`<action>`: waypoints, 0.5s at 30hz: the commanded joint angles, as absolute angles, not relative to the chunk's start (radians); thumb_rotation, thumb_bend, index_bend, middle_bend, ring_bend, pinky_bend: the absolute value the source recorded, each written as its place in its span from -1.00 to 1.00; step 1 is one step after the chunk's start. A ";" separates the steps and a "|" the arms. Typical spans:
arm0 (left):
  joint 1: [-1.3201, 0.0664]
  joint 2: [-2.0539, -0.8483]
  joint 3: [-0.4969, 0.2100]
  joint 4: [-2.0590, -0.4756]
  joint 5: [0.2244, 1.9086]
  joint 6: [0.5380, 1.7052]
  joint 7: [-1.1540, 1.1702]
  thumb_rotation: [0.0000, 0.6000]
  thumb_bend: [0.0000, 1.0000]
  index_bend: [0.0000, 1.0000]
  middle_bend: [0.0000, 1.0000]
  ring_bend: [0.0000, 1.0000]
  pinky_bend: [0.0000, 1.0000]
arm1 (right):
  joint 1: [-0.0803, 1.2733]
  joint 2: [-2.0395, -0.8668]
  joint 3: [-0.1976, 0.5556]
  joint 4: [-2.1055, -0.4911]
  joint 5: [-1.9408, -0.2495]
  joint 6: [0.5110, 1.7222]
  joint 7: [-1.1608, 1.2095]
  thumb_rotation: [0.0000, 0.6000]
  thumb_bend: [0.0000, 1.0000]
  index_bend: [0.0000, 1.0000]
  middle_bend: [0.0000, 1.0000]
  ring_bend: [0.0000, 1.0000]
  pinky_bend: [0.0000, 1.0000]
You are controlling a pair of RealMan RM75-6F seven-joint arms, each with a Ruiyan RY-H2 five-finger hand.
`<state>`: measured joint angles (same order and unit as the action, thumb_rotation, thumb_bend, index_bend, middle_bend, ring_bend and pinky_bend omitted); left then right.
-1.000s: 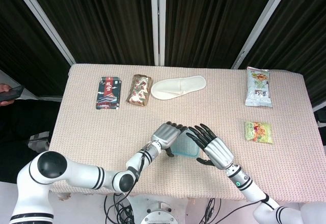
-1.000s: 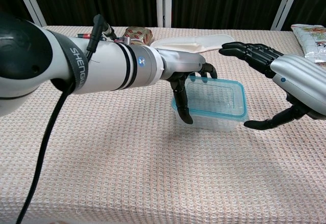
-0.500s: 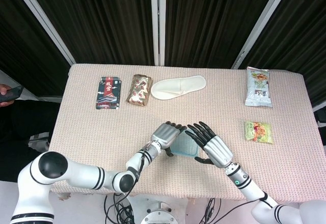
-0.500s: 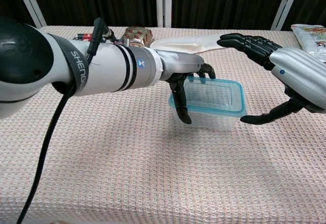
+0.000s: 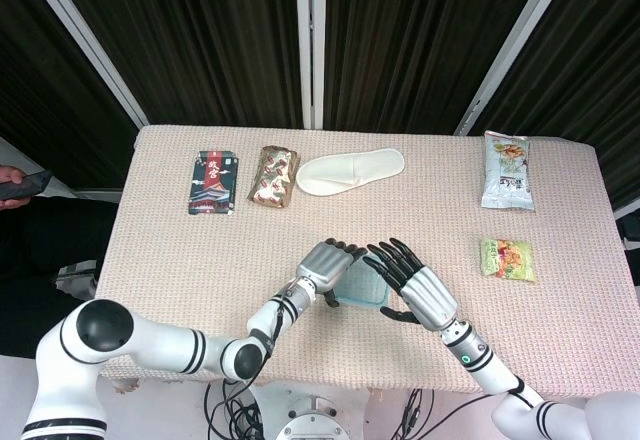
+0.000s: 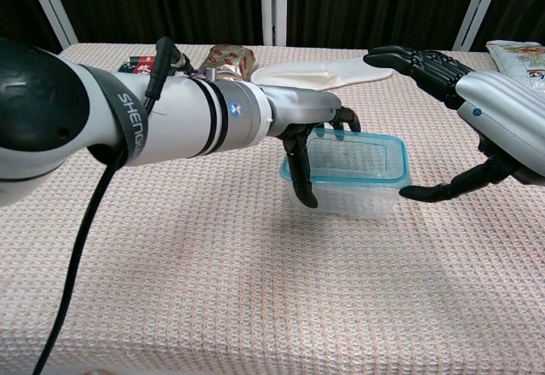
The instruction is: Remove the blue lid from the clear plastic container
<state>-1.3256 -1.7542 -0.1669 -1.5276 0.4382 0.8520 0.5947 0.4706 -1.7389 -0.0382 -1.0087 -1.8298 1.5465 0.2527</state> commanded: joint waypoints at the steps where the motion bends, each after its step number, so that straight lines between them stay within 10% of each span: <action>1: -1.321 -1.750 -0.169 -1.533 0.443 0.850 0.590 1.00 -0.92 -0.71 -0.47 -0.63 -0.67 | 0.470 -1.747 -0.043 -0.991 -1.836 1.555 0.253 1.00 -0.61 -0.92 -0.96 -1.00 -1.00; 15: -1.280 -1.709 -0.177 -1.590 0.515 0.849 0.535 1.00 -0.92 -0.85 -0.66 -0.78 -0.70 | 0.472 -1.775 -0.056 -0.922 -1.856 1.593 0.251 1.00 -0.29 -0.16 -0.73 -1.00 -1.00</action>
